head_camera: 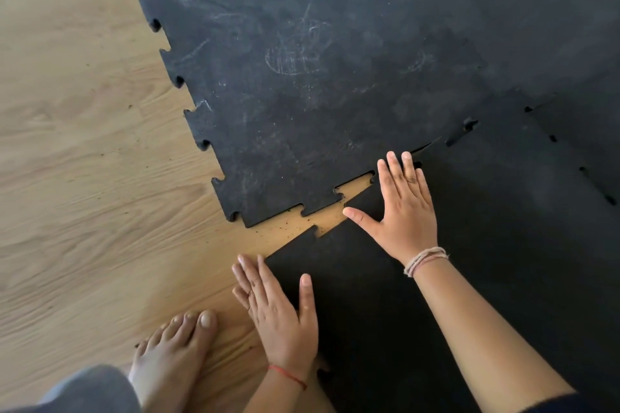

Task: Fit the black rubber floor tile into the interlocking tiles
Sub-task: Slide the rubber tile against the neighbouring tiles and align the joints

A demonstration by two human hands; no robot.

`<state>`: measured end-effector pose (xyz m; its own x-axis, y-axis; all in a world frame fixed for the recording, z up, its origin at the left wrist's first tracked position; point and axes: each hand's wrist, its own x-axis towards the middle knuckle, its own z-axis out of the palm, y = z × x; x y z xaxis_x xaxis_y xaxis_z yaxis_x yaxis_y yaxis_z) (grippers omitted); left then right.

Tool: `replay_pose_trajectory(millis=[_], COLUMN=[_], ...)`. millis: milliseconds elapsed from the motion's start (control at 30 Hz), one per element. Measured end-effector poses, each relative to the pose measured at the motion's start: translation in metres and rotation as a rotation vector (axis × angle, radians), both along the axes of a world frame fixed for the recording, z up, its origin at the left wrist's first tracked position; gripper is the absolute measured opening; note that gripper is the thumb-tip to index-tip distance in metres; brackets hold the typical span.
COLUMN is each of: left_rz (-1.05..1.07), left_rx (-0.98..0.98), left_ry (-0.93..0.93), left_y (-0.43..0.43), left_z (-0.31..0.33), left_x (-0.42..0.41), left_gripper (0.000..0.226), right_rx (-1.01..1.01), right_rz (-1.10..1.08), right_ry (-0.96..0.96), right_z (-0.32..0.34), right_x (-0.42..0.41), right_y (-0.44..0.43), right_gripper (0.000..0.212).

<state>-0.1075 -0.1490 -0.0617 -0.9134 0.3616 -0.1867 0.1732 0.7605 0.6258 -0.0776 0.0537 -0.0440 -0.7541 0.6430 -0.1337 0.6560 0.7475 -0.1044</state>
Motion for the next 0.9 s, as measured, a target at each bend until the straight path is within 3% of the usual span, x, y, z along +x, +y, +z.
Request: replay_pose_trajectory(millis=[233,367,533,633,800,900], left_rz=[0.041,0.102,-0.021,-0.047,-0.019,-0.031], left_rx=[0.247,0.288,0.359,0.408,0.323,0.235], left_ry=[-0.102,-0.007,0.174,0.161,0.085,0.109], left_y=[0.003,0.009,0.01,0.009,0.027,0.043], left_z=[0.015,0.026,0.049,0.069,0.043,0.027], left_x=[0.001,-0.002,-0.013,-0.016,-0.064,-0.084], left_gripper=[0.079,0.064,0.063,0.067,0.07,0.06], right_rx=[-0.009,-0.021,-0.041,-0.037,0.005,0.003], right_rz=[0.037,0.024,0.005,-0.037,-0.129,-0.166], right_ry=[0.04,0.084,0.145,0.227,0.109,0.078], right_z=[-0.002,-0.001,0.003,0.014,0.008,0.002], right_x=[0.0,0.0,0.0,-0.001,-0.015,-0.027], right_y=[-0.002,-0.002,-0.005,-0.003,-0.022,-0.021], right_gripper=[0.093,0.089,0.088,0.085,0.083,0.078])
